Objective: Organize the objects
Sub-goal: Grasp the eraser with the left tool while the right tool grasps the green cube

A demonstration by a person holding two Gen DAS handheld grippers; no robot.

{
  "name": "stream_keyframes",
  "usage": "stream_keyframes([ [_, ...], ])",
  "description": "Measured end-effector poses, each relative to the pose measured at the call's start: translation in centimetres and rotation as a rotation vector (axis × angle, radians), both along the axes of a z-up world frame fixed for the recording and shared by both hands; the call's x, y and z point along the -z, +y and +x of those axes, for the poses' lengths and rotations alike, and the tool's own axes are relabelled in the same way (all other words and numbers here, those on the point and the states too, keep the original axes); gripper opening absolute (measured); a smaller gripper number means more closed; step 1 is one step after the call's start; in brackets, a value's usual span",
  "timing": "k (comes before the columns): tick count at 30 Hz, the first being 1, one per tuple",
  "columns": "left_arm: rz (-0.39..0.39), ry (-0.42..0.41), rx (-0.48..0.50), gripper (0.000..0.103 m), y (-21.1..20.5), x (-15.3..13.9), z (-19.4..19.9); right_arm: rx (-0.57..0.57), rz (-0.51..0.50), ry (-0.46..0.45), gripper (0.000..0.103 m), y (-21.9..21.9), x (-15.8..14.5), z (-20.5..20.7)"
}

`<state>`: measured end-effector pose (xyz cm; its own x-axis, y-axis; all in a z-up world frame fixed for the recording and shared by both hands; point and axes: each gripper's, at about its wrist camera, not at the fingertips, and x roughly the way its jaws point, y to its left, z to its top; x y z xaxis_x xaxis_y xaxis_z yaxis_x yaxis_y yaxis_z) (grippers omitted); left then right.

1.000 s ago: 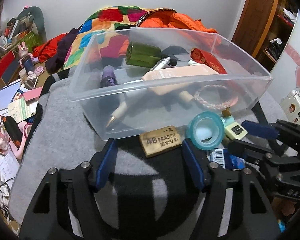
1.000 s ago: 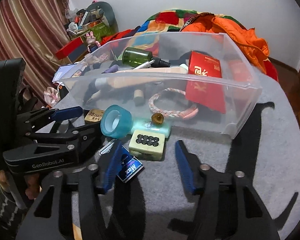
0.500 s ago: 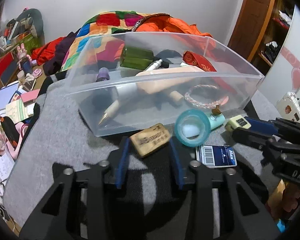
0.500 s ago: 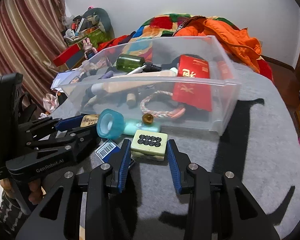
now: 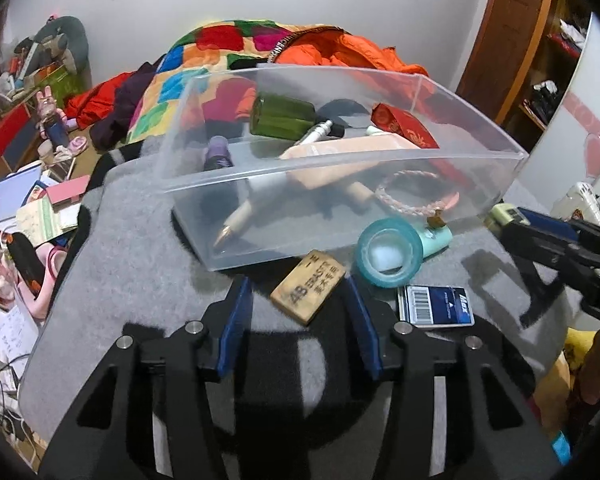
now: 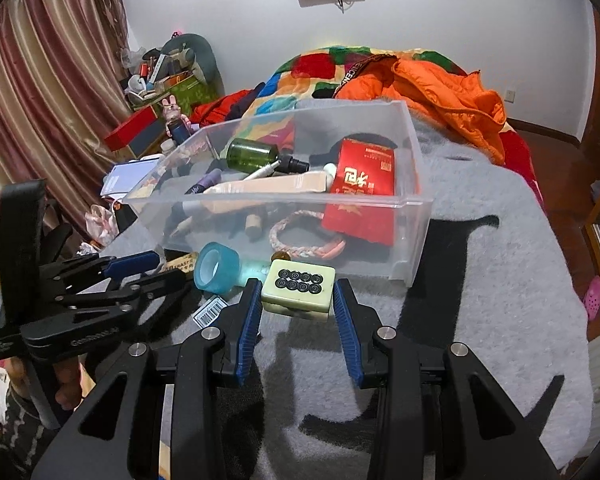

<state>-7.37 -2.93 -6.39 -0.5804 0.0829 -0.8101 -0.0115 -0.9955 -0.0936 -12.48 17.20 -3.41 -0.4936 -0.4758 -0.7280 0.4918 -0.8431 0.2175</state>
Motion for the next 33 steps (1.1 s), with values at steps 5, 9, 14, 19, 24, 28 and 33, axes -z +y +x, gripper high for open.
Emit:
stream_keyframes([
  [5, -0.037, 0.007, 0.008, 0.040, 0.9, 0.9, -0.8, 0.008, -0.009, 0.029, 0.033, 0.2, -1.1, -0.1],
  [9, -0.020, 0.025, -0.003, 0.039, 0.6, 0.6, 0.1, 0.010, -0.016, 0.062, 0.033, 0.3, -2.2, -0.3],
  [14, -0.013, 0.053, -0.032, 0.039, -0.2, -0.5, 1.9, 0.012, -0.024, 0.103, 0.033, 0.1, -3.3, -0.8],
  [19, -0.003, 0.112, -0.047, 0.039, -1.0, -3.2, 2.9, 0.029, -0.029, 0.127, 0.033, 0.1, -4.1, -2.0],
  [24, 0.010, 0.182, -0.042, 0.039, -1.3, -5.9, 2.7, 0.036, -0.042, 0.154, 0.033, 0.0, -5.3, -3.0],
  [28, 0.007, 0.232, -0.041, 0.039, -1.5, -7.7, 1.8, 0.044, -0.035, 0.185, 0.033, -0.1, -6.2, -3.7],
  [33, 0.027, 0.248, -0.031, 0.039, -1.9, -8.7, 0.2, 0.044, -0.022, 0.183, 0.033, -0.6, -6.0, -4.8],
])
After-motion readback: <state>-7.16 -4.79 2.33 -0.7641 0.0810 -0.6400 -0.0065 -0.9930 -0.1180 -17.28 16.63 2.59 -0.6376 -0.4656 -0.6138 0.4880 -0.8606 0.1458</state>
